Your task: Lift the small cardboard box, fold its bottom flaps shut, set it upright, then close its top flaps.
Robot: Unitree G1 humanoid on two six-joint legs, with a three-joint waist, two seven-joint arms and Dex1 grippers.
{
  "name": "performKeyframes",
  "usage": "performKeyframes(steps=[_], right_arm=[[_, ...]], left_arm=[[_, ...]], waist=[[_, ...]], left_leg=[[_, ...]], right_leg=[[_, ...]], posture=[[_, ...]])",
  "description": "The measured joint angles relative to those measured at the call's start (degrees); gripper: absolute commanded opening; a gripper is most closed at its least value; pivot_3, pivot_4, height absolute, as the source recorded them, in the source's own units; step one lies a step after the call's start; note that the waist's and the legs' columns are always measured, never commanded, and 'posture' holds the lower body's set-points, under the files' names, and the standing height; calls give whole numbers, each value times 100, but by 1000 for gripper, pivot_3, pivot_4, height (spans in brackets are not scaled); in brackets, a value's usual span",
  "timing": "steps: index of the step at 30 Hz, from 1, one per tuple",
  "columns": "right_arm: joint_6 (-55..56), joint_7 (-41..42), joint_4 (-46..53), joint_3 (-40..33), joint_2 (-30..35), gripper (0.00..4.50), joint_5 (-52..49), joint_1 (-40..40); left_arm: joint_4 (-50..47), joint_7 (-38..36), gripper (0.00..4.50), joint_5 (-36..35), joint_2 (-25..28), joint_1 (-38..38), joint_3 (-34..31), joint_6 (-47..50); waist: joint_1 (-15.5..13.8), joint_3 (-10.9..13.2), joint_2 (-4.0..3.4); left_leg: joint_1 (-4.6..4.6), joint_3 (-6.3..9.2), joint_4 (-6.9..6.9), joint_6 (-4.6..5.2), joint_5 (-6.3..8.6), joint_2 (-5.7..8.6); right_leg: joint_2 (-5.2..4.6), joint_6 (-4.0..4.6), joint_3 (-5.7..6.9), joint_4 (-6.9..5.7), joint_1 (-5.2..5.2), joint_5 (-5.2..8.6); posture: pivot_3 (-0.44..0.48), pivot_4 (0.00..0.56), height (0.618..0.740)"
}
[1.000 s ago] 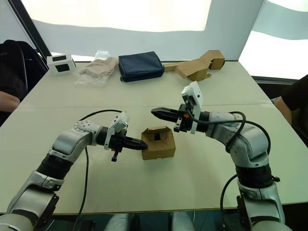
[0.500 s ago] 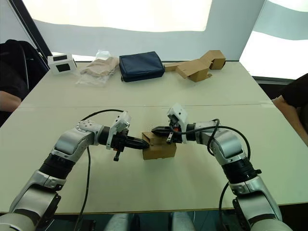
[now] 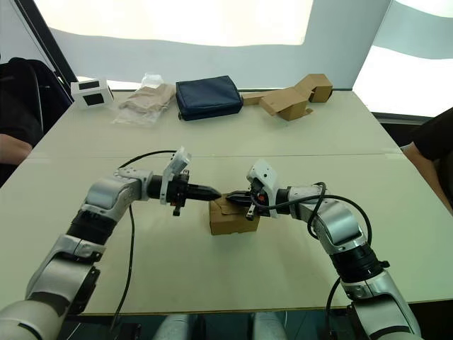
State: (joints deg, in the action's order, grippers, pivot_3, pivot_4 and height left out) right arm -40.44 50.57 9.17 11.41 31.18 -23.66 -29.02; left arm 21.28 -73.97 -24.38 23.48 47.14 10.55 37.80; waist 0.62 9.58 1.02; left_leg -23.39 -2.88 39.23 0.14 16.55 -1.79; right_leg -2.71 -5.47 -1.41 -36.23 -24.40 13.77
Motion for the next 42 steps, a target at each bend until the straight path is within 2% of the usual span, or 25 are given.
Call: performKeyframes(steps=[7, 13, 20, 27, 32, 42], right_arm=[[-336, -184, 307, -147, -2, 0, -95, 99], [-725, -353, 838, -539, 26, 0, -459, 132], [-1127, -291, 1705, -753, 592, 0, -852, 363], [-1120, -298, 1722, -407, 652, 0, -740, 593], [-848, -291, 1320, -131, 649, 0, -453, 595], [-662, -218, 1186, -84, 578, 0, -405, 557]], left_arm=[[722, -67, 24, 365, -306, 94, 212, -602], [870, -245, 24, 555, -376, 116, 221, -1003], [898, -309, 24, 642, -405, 127, 208, -1078], [893, -302, 24, 675, -447, 126, 198, -1079], [876, -301, 24, 674, -448, 126, 191, -1048], [653, -164, 24, 617, -472, 106, 160, -709]], waist=[[9, 0, 0], [4, 0, 0], [1, 0, 0], [0, 0, 0], [1, 0, 0], [3, 1, 1]], left_leg=[[1, 3, -7, 0, 0, -3], [0, 1, -6, 0, 0, -2], [1, 5, -6, 1, 0, -3], [1, 4, -4, 1, 0, -2], [0, 4, -4, 1, 0, -1], [0, 5, -4, 0, 0, -2]], right_leg=[[7, -1, 4, -8, -9, 0], [2, 1, 0, -5, -7, 0], [3, 1, 1, -5, -6, 1], [3, 2, 0, -5, -6, 1], [3, 2, 0, -4, -5, 1], [4, 1, 0, -4, -5, 0]], posture=[[0, 150, 740], [0, 150, 740], [0, 150, 740], [0, 150, 740], [0, 150, 740], [0, 150, 740]])
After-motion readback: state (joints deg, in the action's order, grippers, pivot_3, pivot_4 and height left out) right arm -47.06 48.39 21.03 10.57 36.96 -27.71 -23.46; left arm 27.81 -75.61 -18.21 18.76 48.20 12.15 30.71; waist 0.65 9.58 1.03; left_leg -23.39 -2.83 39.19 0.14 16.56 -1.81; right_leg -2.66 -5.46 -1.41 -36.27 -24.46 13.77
